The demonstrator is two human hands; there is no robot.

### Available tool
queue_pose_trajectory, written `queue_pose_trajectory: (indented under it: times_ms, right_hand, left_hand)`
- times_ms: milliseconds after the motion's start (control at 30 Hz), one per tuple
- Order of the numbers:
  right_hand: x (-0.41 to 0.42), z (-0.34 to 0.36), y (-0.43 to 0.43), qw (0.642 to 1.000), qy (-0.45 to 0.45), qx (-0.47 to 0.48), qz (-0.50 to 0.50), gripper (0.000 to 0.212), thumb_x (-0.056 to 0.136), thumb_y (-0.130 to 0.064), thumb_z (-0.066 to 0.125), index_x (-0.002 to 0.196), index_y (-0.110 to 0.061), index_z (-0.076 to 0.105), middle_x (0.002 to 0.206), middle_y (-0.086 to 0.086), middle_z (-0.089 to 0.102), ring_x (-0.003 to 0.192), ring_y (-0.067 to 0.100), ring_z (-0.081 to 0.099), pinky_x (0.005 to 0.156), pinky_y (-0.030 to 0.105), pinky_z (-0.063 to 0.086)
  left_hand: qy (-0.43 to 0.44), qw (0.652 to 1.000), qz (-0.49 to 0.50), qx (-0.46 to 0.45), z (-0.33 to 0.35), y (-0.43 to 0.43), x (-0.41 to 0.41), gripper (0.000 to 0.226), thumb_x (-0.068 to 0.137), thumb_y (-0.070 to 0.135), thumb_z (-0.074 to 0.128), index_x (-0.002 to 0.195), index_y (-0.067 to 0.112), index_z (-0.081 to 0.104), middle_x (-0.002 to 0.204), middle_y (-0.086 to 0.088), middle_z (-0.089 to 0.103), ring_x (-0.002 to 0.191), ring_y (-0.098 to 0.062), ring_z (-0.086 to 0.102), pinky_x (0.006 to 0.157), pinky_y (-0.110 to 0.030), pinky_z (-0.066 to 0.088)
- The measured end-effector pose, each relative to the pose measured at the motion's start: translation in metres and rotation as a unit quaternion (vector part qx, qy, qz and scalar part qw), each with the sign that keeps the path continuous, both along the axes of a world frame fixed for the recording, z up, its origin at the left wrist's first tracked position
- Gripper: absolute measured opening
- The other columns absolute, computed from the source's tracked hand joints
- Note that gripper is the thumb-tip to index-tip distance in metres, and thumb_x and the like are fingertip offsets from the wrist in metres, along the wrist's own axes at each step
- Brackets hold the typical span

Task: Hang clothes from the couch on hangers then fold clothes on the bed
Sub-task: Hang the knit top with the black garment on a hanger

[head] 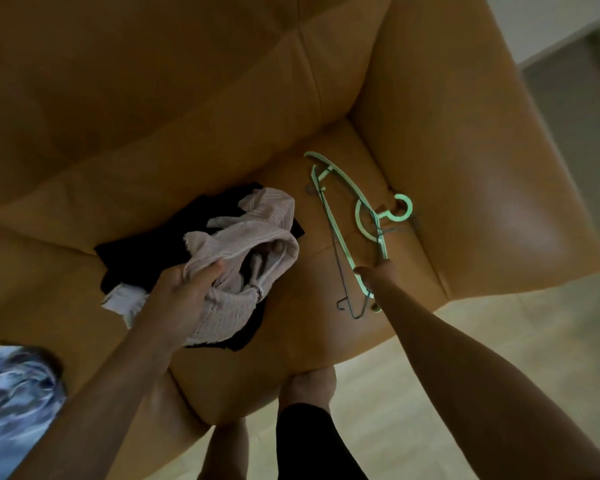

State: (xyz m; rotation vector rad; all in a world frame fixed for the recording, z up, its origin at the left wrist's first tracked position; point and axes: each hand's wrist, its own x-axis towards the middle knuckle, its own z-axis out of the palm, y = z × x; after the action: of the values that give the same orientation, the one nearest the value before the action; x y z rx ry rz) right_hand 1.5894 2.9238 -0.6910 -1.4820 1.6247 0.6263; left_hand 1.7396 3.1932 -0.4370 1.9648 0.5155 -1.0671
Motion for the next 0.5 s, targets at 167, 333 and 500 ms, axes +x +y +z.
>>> queue_pose_trajectory:
  times_ms: [167,333,500]
  right_hand:
    - [-0.002,-0.019,0.006,0.999,-0.034,-0.023,-0.002,0.054,0.077,-0.026,0.076,0.127,-0.007,0.064,0.111,0.016,0.070,0.100,0.036,0.067,0.082,0.043,0.058]
    - [0.013,0.013,0.016,0.988,-0.131,-0.041,-0.071,0.038,0.096,-0.046,0.061,0.073,-0.015,0.060,0.065,0.002,0.052,0.067,0.023,0.056,0.058,0.029,0.037]
    - [0.013,0.064,0.028,0.973,-0.201,0.053,-0.095,0.058,0.105,-0.046,0.046,0.065,-0.006,0.049,0.057,0.009,0.041,0.054,0.020,0.046,0.067,0.038,0.050]
  left_hand:
    - [-0.012,1.000,-0.005,-0.007,-0.014,-0.015,-0.006,0.016,0.097,0.038,0.060,0.092,0.028,0.072,0.082,0.008,0.077,0.085,-0.008,0.070,0.072,-0.026,0.047]
    - [-0.048,0.999,-0.002,-0.005,-0.003,-0.014,-0.003,0.014,0.098,0.032,0.060,0.095,0.025,0.072,0.077,0.011,0.074,0.072,0.004,0.068,0.058,-0.012,0.047]
    - [-0.050,0.999,-0.012,0.001,0.038,-0.002,0.001,0.023,0.098,0.030,0.061,0.096,0.013,0.076,0.087,0.000,0.077,0.078,-0.006,0.071,0.068,-0.022,0.048]
